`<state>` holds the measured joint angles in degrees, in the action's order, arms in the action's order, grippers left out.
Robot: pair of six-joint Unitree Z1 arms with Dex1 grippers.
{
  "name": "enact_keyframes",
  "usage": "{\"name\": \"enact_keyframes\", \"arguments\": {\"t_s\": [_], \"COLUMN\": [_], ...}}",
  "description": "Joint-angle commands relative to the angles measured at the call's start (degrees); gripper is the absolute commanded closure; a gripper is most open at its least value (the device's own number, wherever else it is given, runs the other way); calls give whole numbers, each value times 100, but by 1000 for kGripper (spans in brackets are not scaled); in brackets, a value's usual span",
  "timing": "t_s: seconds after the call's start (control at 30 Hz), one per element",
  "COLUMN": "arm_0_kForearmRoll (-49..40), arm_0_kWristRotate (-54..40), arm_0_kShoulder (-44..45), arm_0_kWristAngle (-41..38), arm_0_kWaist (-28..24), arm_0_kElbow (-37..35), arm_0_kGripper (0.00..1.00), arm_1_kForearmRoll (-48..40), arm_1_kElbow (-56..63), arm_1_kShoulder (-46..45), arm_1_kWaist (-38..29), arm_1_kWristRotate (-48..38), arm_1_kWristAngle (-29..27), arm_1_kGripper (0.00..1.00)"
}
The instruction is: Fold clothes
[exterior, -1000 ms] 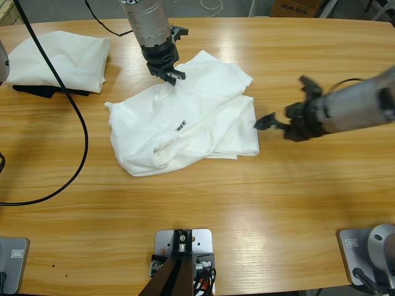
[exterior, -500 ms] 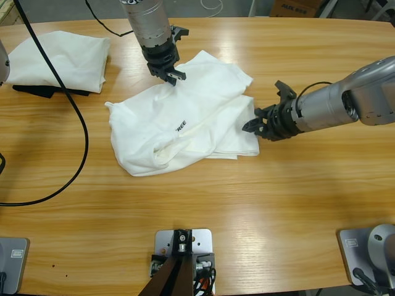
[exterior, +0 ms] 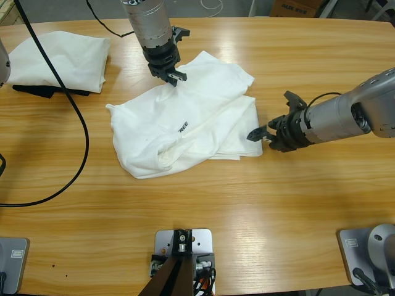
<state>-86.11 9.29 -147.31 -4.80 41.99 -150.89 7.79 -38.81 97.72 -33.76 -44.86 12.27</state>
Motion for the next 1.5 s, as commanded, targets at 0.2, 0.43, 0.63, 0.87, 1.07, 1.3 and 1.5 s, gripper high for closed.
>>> {"name": "enact_keyframes", "arguments": {"t_s": [0.2,0.43,0.63,0.87,1.07,1.3,1.5], "arm_0_kForearmRoll": [-890,-890,-890,-906,-908,-909,-908], "arm_0_kWristRotate": [-6,-6,1,-20,-129,-151,-307], "arm_0_kShoulder": [-325,-300,-230,-100,224,579,633], "arm_0_kWristAngle": [-74,-74,-67,-39,65,128,128], "arm_0_kWaist": [47,40,-64,-282,-832,-1149,-1114], "arm_0_kElbow": [-2621,-2625,-2621,-2584,-2504,-2219,-1850], "arm_0_kGripper": [1000,1000,1000,1000,1000,1000,1000], "arm_1_kForearmRoll": [-632,-623,1500,2815,3812,4222,5090], "arm_1_kElbow": [472,532,-52,-417,-516,-670,-1268], "arm_1_kShoulder": [203,34,-1091,-1825,-2511,-2936,-3260], "arm_1_kWaist": [-149,-149,-149,8,1085,1917,2128], "arm_1_kWristRotate": [-199,205,478,432,633,968,1102], "arm_1_kWristAngle": [302,279,-802,-1363,-1583,-1734,-2194], "arm_1_kGripper": [978,1000,1000,1000,1000,1000,1000]}}
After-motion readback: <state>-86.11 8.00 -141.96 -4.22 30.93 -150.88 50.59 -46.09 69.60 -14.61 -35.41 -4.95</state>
